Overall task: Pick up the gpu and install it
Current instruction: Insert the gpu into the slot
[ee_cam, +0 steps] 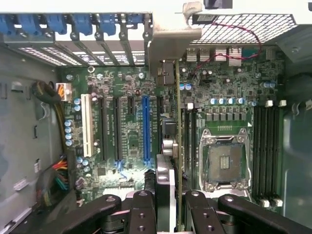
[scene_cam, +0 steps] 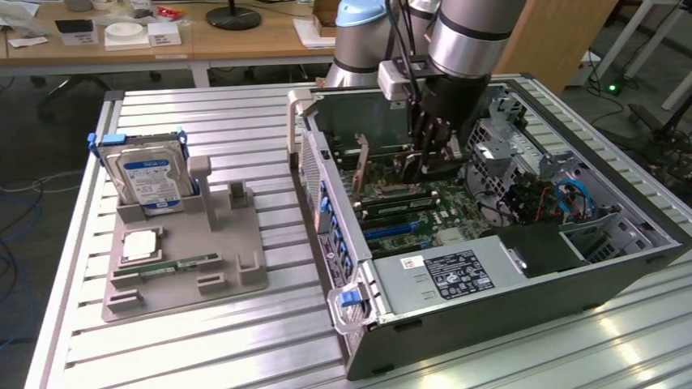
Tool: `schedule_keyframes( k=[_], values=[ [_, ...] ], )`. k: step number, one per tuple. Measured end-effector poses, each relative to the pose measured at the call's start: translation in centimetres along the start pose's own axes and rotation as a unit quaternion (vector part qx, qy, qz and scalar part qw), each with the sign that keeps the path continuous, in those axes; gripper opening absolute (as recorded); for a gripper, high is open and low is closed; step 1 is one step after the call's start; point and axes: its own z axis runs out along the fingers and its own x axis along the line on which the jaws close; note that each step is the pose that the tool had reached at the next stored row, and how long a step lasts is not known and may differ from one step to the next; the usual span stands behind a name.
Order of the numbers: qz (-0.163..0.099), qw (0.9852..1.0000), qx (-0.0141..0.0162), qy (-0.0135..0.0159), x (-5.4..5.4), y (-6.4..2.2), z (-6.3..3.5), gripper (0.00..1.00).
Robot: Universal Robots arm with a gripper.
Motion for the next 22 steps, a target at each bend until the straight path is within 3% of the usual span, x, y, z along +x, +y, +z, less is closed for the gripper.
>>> schedule_keyframes(
  k=[22],
  values=[
    [0.0,1.0,0.0,-0.0002,1.0,0.47,1.81,0.28]
  ],
)
